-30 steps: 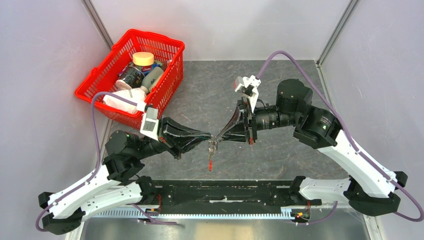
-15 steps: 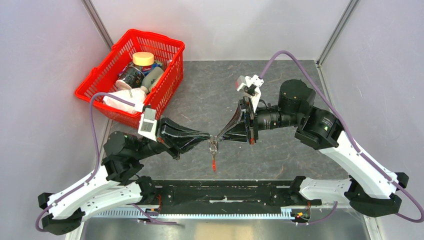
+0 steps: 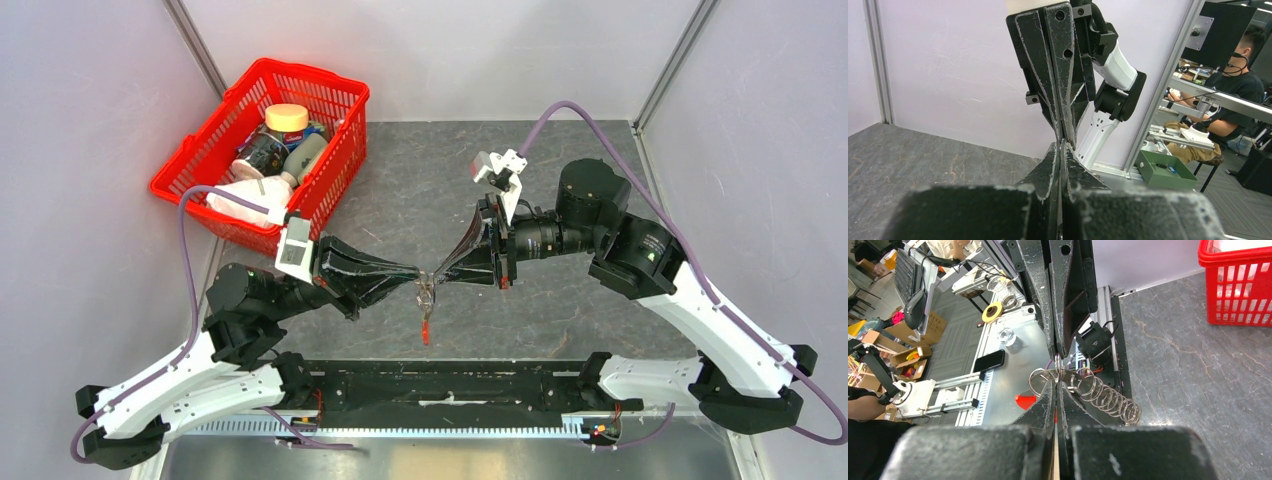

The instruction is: Put the keys on the keyring

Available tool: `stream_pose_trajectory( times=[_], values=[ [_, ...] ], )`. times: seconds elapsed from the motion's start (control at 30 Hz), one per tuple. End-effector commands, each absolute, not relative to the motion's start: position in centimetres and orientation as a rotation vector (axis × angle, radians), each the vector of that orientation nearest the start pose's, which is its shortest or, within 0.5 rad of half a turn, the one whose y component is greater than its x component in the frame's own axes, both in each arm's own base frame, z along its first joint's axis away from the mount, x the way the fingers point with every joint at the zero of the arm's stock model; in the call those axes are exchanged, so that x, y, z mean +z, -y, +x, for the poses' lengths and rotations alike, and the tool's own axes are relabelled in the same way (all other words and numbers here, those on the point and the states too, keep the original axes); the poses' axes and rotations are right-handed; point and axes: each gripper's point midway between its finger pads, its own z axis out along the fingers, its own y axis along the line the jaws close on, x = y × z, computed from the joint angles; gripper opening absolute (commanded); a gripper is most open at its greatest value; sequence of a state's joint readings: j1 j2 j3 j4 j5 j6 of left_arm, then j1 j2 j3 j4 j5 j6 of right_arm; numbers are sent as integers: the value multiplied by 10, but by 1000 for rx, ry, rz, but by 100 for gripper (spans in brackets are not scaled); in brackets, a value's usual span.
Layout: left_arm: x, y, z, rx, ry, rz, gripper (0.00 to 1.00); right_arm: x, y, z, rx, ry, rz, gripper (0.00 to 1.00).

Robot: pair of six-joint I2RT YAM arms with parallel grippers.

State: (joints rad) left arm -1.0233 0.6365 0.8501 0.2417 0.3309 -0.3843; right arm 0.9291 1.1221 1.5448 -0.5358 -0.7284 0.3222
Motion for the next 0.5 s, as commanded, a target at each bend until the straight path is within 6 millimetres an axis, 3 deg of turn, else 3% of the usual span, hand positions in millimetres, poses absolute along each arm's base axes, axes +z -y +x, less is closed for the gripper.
stream_pose_trajectory(
  times=[0.0, 0.47],
  values=[
    [474, 248, 82, -1359, -966, 627, 2, 456, -304, 55, 1573, -1471, -1193, 0],
    [477, 248, 84, -1352, -962, 621, 2, 446, -307, 53, 1597, -1492, -1224, 1]
  ],
)
